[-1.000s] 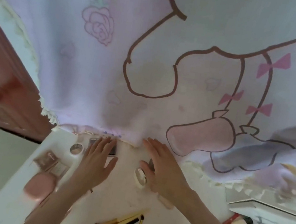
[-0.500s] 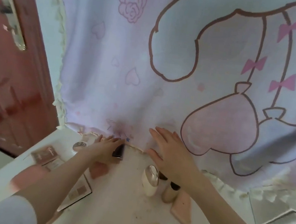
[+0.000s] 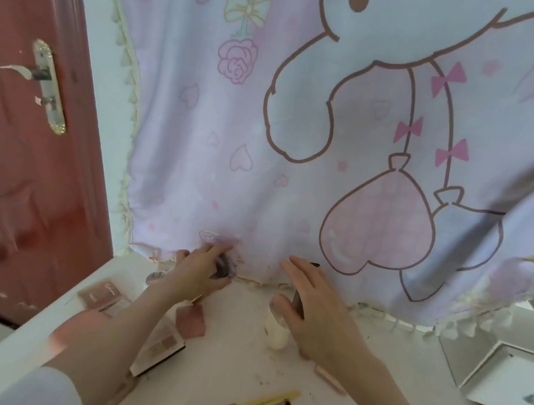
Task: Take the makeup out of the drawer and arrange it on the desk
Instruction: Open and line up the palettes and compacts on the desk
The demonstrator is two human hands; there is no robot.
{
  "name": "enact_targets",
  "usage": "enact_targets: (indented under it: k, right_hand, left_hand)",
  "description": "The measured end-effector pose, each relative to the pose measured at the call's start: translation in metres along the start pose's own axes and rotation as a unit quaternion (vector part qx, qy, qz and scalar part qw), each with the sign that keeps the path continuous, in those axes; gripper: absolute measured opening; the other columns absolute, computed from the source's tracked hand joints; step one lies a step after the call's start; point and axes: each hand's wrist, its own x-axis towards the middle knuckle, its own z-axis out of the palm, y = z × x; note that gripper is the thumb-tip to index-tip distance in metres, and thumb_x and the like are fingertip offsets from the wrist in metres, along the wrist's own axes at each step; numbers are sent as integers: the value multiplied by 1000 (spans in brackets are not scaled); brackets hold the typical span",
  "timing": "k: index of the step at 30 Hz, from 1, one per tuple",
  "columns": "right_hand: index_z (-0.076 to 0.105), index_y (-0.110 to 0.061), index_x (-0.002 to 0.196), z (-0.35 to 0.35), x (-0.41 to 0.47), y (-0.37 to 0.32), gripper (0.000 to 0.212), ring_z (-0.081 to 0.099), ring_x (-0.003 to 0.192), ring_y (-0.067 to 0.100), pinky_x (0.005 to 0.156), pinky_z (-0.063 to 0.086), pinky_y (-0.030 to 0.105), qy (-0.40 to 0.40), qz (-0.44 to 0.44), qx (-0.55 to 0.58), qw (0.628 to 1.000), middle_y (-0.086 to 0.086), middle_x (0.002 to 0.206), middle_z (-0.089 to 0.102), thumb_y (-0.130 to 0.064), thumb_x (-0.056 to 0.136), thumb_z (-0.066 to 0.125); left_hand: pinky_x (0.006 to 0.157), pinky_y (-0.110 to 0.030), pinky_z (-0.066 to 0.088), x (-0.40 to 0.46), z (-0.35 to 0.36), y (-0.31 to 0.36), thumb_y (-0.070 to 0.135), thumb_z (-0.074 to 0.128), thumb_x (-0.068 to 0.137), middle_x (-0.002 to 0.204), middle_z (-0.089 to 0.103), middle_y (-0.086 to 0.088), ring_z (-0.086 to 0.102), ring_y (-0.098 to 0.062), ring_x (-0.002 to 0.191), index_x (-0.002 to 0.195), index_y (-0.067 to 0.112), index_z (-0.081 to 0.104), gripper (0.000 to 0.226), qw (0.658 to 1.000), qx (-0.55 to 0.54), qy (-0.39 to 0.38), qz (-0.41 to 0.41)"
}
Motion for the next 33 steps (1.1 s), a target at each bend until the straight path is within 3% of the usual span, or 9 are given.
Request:
enact_targets:
  k: [5, 10, 14, 16, 19, 20, 23, 28, 33]
  right_hand:
    - [32, -24, 143, 5, 5, -21, 48, 21, 136, 4, 103, 17, 14, 20, -7, 39, 999, -11, 148, 29, -36, 97, 41]
    - [32, -25, 143, 4, 12, -41, 48, 26, 134, 4, 101, 16, 10, 21, 12, 88, 996, -11, 146, 32, -34, 97, 43]
    - [38, -21, 139, -7, 19, -58, 48, 45, 119, 6, 94, 38, 16, 85, 110, 246, 959, -8, 136, 46, -33, 94, 50]
    - [46, -13, 133, -14, 23, -65, 47, 56, 104, 8, 81, 47, 15, 87, 196, 415, 884, -3, 122, 56, -35, 92, 55]
    - [56, 5, 112, -32, 30, -73, 46, 68, 86, 22, 70, 58, 31, 21, 265, 759, 594, 16, 108, 63, -34, 89, 60]
    - [57, 9, 110, -38, 30, -74, 47, 69, 83, 24, 66, 58, 31, 9, 263, 805, 531, 20, 107, 65, -32, 88, 61]
    - [57, 10, 109, -54, 34, -76, 38, 71, 76, 29, 61, 58, 32, 21, 255, 853, 455, 27, 96, 68, -18, 85, 66]
    - [57, 2, 85, -78, 42, -80, 3, 66, 51, 25, 51, 57, 28, 20, 278, 813, 511, 19, 61, 65, 0, 87, 58]
    - [59, 2, 87, -99, 48, -78, 8, 59, 62, 20, 47, 52, 19, 9, 278, 785, 554, 19, 83, 60, -6, 86, 61]
  left_hand:
    - [84, -12, 40, -18, -32, 20, 24, 72, 79, 116, 43, 4, 52, 4, 98, 129, 41, 32, 66, 949, -288, 129, 19]
    - [81, -20, 49, -33, -79, 48, 15, 71, 80, 122, 43, 0, 56, -15, 101, 133, 34, 32, 69, 910, -382, 152, 43]
    - [80, -13, 49, -49, -113, 72, 13, 70, 80, 122, 44, 7, 58, 1, 99, 137, 31, 33, 70, 878, -442, 172, 62]
    - [80, -10, 47, -58, -124, 82, 13, 71, 79, 123, 43, 8, 55, 4, 104, 138, 29, 33, 72, 867, -459, 182, 74]
    - [94, -22, 47, -70, -133, 95, 10, 73, 76, 131, 39, 2, 50, -10, 118, 137, 27, 34, 75, 863, -449, 207, 100]
    - [97, -25, 46, -74, -134, 99, 10, 74, 75, 133, 37, 2, 49, -12, 120, 138, 26, 33, 77, 864, -442, 213, 111]
    - [97, -20, 44, -83, -138, 108, 11, 78, 71, 128, 35, 5, 46, -8, 120, 136, 28, 33, 81, 872, -402, 228, 161]
    - [96, -14, 42, -84, -151, 120, 26, 79, 67, 115, 37, 12, 49, -2, 107, 123, 38, 40, 69, 896, -297, 236, 229]
    - [88, -13, 42, -83, -176, 120, 9, 72, 78, 105, 51, 6, 51, -3, 93, 109, 18, 59, 35, 900, -144, 285, 297]
